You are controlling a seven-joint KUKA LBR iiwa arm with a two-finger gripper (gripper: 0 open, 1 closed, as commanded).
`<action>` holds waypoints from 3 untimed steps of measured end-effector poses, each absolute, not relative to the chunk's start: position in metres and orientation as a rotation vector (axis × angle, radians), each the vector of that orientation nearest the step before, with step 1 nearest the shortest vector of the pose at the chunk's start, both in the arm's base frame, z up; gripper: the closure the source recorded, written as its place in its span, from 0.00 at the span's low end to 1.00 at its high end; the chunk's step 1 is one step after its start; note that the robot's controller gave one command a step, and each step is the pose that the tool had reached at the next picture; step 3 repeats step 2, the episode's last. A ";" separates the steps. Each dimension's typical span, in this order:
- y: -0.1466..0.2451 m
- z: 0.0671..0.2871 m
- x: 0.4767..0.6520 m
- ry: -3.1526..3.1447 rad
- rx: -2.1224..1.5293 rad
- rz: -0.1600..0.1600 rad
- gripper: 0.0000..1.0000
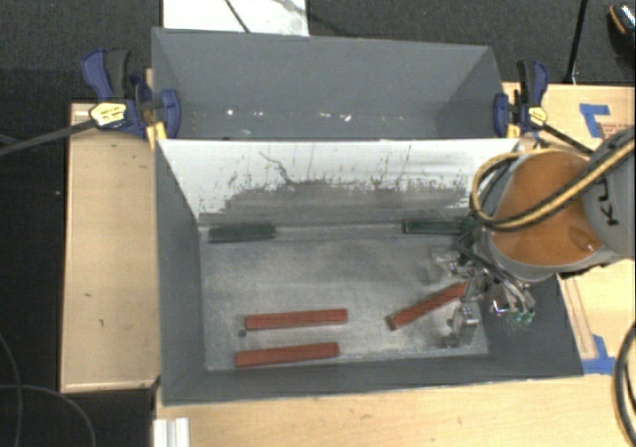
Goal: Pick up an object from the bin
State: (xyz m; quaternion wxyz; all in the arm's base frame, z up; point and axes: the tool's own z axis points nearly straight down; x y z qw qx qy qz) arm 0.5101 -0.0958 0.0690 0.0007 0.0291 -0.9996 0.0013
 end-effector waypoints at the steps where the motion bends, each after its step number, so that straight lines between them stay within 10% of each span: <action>1: -0.091 0.070 0.512 -3.142 0.101 -0.001 1.00; 2: -0.091 0.232 0.546 -3.154 0.051 0.003 1.00; 3: -0.091 0.232 0.546 -3.154 0.051 0.003 1.00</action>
Offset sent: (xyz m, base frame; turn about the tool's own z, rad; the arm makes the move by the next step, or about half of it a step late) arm 0.0000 0.0000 0.0000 0.0000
